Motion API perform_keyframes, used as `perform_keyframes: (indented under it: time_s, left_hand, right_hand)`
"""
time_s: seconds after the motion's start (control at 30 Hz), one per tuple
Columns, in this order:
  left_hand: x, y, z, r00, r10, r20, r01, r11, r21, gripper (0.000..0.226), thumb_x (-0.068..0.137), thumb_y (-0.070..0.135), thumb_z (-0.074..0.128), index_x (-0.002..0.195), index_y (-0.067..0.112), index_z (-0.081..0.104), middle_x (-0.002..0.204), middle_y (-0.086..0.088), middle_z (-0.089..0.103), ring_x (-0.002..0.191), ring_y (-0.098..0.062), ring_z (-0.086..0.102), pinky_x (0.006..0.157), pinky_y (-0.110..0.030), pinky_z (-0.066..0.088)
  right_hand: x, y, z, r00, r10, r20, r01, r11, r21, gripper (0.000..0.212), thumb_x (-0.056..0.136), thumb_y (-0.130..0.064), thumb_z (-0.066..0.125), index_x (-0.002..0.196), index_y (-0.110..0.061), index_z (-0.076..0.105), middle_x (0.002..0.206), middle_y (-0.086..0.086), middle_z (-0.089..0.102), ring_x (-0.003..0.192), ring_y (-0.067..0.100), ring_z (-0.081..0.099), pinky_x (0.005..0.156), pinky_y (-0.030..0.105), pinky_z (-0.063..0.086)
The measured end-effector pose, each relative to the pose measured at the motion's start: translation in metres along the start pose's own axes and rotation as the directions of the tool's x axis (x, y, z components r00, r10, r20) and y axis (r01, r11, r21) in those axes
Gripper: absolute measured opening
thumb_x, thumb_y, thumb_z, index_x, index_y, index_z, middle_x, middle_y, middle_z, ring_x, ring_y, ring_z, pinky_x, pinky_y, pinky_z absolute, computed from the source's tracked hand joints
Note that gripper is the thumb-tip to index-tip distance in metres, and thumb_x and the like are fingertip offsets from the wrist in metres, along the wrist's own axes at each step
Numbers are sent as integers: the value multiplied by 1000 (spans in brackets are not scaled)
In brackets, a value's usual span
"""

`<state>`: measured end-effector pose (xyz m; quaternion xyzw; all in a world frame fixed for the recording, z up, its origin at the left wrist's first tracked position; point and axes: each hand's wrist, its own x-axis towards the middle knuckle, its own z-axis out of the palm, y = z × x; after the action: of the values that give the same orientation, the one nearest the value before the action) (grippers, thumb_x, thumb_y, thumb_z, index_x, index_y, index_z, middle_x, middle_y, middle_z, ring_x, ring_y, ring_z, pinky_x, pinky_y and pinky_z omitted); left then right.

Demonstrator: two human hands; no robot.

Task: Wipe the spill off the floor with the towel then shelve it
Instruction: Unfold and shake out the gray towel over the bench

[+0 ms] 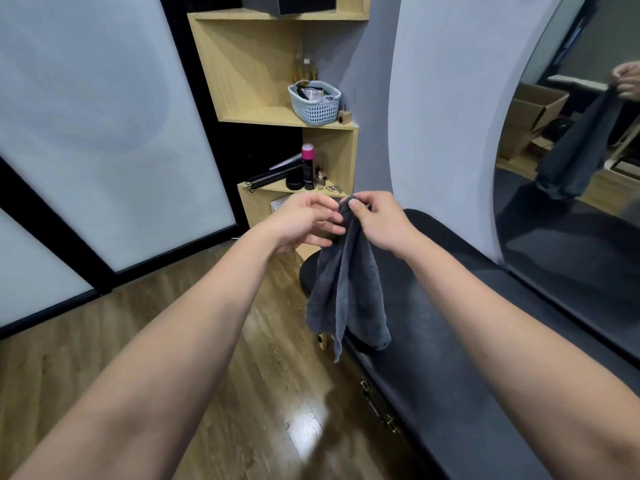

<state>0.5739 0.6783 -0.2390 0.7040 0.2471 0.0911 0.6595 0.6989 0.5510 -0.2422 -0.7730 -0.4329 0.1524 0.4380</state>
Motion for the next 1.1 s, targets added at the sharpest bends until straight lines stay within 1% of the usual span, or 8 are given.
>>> perform_keyframes:
  time_s: [0.17,0.27,0.43,0.6,0.7,0.77,0.97,1.1]
  left_hand:
    - [9,3,-4,976,215,22,-214,944,252,15,91,11,72,98,22,65,104,0,65,94,-13,59,88,-31,50]
    - [14,5,-1,970,232,67,-241,919,312,22,87,22,77,104,27,64,118,0,57,109,-14,52,96,-32,42]
    - [23,3,12,971,233,60,-227,803,551,74,81,47,77,145,31,43,141,1,33,139,-18,22,116,-38,19]
    - [24,12,27,981,142,135,-179,929,323,76,66,75,70,117,20,70,132,-8,50,129,-19,47,114,-41,33]
    - [31,1,20,982,59,179,-153,805,573,95,56,94,61,111,18,72,122,0,51,121,-18,45,110,-40,35]
    - [33,-7,10,978,155,139,-208,750,628,80,56,83,66,99,17,74,108,6,49,106,-12,44,96,-34,38]
    - [19,18,5,959,244,147,-229,967,-109,40,72,26,79,88,-6,60,76,-9,63,61,-13,61,55,-22,44]
    - [20,30,0,983,109,149,-155,924,350,46,102,52,47,89,18,74,89,11,75,88,-8,71,80,-21,48]
  right_hand:
    - [14,-14,-38,990,-138,7,137,987,85,27,105,-13,45,105,-23,70,104,-1,72,94,2,62,90,22,46]
    - [17,-34,-65,980,-196,-18,196,962,191,27,106,-7,42,111,-14,68,97,-3,67,78,-12,57,74,7,41]
    - [20,-52,-97,971,-239,-21,230,903,364,31,107,-12,41,104,-22,70,92,-13,70,85,7,59,73,20,44]
    - [20,-50,-112,976,-214,-30,205,873,442,31,107,-11,42,102,-19,71,90,-9,71,90,12,59,83,24,45]
    - [22,-42,-122,983,-169,-71,179,806,564,32,104,-12,46,96,-19,76,96,1,69,93,16,60,94,31,46]
    - [21,-36,-132,987,-130,-95,161,772,615,35,105,-12,46,93,-19,78,99,2,69,92,16,61,94,33,48]
    - [21,-19,-157,975,17,-221,141,722,677,32,106,-13,45,96,-13,75,89,1,75,87,16,66,92,33,52]
    - [24,-15,-169,969,15,-247,164,709,685,26,105,-12,45,104,-8,71,89,3,73,86,16,65,90,32,51]
